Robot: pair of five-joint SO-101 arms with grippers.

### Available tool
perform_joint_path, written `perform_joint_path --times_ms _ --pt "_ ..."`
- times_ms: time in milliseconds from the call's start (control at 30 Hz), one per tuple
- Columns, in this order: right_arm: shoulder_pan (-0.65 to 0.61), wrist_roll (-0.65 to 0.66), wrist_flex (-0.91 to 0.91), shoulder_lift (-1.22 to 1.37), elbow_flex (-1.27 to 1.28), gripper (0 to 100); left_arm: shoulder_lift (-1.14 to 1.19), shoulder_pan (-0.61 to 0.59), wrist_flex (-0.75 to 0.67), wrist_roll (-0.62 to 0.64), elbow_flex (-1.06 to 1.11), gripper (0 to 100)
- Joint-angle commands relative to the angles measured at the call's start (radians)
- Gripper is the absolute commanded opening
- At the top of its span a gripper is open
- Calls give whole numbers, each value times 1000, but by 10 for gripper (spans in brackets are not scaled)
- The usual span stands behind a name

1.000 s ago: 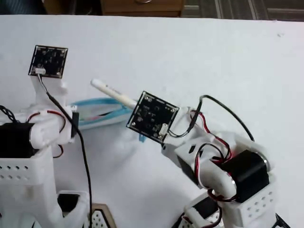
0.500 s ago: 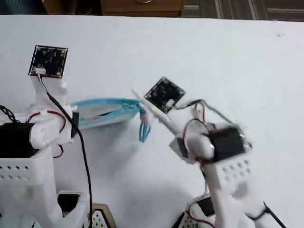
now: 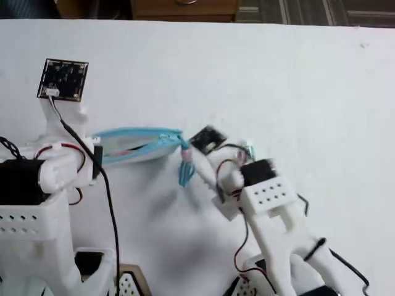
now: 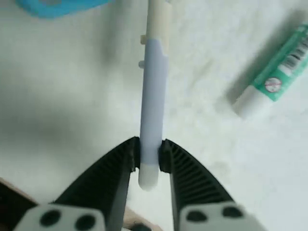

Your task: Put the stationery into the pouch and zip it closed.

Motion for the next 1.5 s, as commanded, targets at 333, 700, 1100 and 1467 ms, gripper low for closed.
perform_joint_path --times_ms 333,700,1100,1467 --pt "-88 -126 -140 194 14 326 -1 -8 -5 0 -29 22" --pt "-88 -127 -351 223 -132 326 4 -7 -5 0 -29 22" --pt "-137 -133 -585 605 -216 290 4 -2 -5 2 -31 22" --pt "-139 -133 -559 725 -296 16 4 -8 -3 2 -34 22"
